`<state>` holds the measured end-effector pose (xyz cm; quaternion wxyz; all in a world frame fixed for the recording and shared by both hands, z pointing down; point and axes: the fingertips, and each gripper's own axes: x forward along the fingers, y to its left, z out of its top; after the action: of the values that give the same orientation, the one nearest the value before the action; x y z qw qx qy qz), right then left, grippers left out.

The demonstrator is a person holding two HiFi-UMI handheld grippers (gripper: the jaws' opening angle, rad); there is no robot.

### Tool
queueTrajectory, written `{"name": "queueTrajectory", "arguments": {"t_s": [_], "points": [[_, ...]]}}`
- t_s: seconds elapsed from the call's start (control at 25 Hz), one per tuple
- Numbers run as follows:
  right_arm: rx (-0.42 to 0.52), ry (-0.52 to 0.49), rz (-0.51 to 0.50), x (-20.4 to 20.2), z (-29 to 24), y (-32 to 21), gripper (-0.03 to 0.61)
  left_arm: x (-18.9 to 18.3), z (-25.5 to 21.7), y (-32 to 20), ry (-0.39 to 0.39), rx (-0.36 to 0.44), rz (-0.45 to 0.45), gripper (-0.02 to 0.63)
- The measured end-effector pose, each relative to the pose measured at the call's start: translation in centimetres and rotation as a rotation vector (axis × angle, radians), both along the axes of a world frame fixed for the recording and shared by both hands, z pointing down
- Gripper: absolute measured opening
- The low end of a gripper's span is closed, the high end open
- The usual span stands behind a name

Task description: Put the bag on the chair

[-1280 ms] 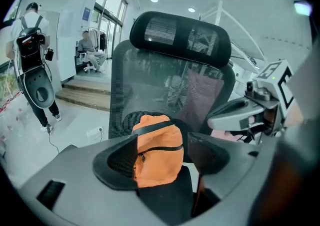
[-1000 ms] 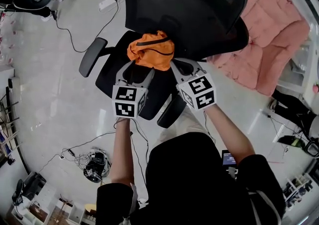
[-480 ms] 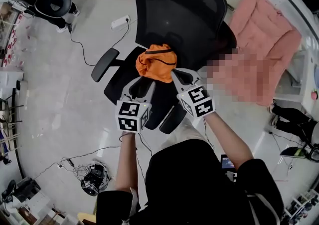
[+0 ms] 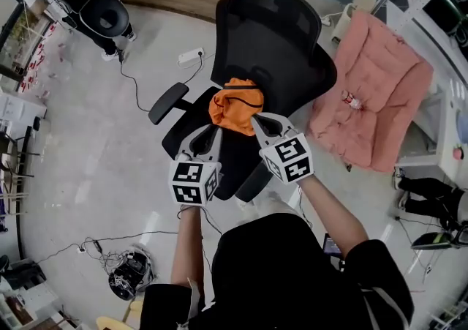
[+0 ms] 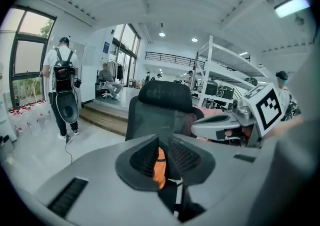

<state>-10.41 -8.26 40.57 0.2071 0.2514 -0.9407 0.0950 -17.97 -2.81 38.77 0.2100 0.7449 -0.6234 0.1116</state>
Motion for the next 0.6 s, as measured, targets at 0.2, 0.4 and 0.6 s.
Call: {"name": "queueTrajectory", "arguments": {"t_s": [0.2,0.4,0.6], "points": [[0.057,-0.024,-0.021,0.4,-3.1,2.7,0.002,0.3,-3.2,3.3,0.0,0.097,-0.053,0.035],[0.111,-0.047,-0.025,0.7,-6.1,5.2,0.002,0.1,-6.7,6.9,-0.007,0.177,-0.079,0.015],[0.153,-0.072,-0.045,0.7,-8.5,7.4,0.002,0.9,-10.2,9.2,-0.006,0.263,-0.069,0.014]]}}
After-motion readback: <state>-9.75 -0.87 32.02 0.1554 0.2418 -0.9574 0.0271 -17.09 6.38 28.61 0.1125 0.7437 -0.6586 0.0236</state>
